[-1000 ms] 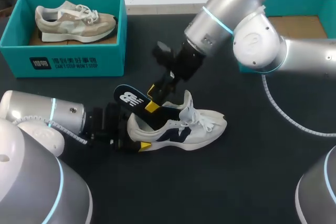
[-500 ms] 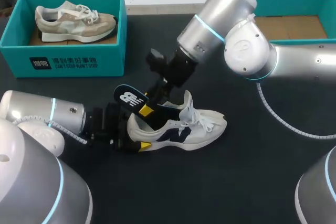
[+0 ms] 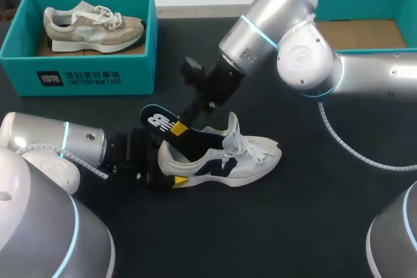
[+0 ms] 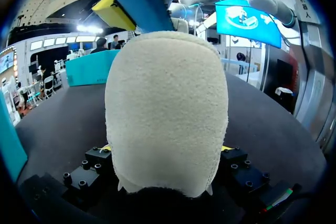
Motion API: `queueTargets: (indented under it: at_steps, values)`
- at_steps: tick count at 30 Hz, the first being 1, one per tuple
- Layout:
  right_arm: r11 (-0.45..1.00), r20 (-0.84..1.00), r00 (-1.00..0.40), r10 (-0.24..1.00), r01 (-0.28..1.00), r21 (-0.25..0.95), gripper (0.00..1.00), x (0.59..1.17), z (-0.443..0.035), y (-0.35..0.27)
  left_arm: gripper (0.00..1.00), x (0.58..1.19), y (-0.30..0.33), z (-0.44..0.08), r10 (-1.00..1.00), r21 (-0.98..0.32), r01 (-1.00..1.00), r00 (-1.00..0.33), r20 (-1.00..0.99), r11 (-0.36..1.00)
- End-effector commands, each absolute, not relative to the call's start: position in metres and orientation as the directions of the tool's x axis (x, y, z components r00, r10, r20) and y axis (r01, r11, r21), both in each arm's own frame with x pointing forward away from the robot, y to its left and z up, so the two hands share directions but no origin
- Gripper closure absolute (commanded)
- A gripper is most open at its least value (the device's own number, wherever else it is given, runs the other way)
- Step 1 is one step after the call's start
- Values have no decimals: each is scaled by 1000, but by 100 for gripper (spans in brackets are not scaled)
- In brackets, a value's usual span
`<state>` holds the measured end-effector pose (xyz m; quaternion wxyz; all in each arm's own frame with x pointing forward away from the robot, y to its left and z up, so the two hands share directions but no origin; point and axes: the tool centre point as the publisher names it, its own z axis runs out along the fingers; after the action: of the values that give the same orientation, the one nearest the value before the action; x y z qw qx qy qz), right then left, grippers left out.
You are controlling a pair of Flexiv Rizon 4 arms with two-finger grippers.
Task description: Take the shoe out of the shoebox, open the shoe tongue, remove and reinsert the insole, then place the shoe into the shoebox
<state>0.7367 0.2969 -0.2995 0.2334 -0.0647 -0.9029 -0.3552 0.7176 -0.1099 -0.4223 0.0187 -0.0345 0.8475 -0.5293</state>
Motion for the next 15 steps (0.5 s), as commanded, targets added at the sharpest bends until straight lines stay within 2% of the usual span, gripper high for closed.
queueTargets:
  at_steps: [1, 6, 9, 15]
  values:
    - [691, 452, -891, -52, 295, 660, 100, 740, -293, 299, 100, 716, -111, -427, -81, -898, -38, -997, 3, 438]
    - [610, 373, -927, -44, 271, 745, 100, 748, -254, 304, 100, 716, -111, -427, -81, -898, -38, -997, 3, 438]
    - [521, 323, -946, 39, 295, 801, 100, 756, -233, 307, 100, 716, -111, -427, -81, -898, -38, -997, 3, 438]
    - [521, 323, -946, 39, 295, 801, 100, 756, -233, 307, 100, 716, -111, -427, -81, -898, -38, -997, 3, 438]
